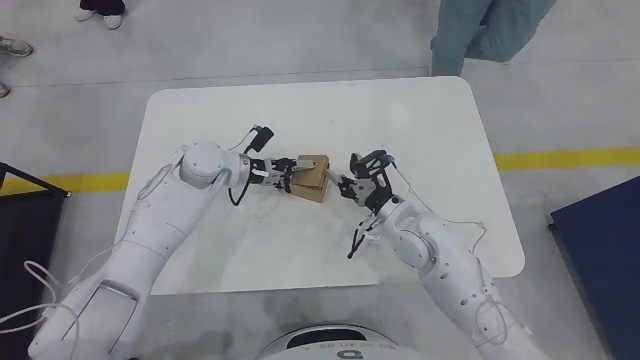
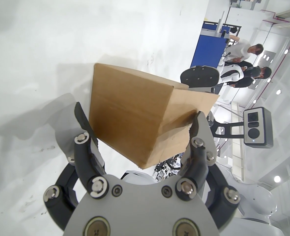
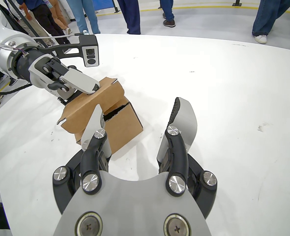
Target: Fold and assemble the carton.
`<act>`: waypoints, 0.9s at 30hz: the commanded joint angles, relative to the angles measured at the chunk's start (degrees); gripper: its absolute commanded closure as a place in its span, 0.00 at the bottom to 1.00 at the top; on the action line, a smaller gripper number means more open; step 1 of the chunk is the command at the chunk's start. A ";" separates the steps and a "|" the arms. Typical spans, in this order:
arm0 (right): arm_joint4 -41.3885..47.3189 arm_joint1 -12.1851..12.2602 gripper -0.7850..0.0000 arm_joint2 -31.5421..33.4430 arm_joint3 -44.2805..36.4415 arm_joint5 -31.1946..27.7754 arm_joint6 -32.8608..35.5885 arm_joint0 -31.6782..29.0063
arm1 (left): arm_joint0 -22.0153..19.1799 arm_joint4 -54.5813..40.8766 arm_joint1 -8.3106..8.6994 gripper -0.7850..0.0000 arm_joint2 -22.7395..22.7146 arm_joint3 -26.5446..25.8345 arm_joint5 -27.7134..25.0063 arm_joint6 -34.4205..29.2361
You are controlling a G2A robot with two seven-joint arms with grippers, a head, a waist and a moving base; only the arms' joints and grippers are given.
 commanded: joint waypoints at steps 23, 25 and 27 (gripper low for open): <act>-0.59 -0.25 0.27 -0.74 1.14 -0.18 1.60 1.46 | -1.47 0.98 -0.65 0.02 1.90 1.96 0.72 -1.13; -0.55 -0.24 0.22 -0.51 1.37 0.00 1.59 1.57 | -1.72 1.27 -0.73 0.00 2.19 2.25 0.92 -1.35; -0.38 -0.23 0.22 -0.23 1.58 0.19 1.64 1.65 | -2.03 1.65 -0.82 0.00 2.52 2.55 1.24 -1.60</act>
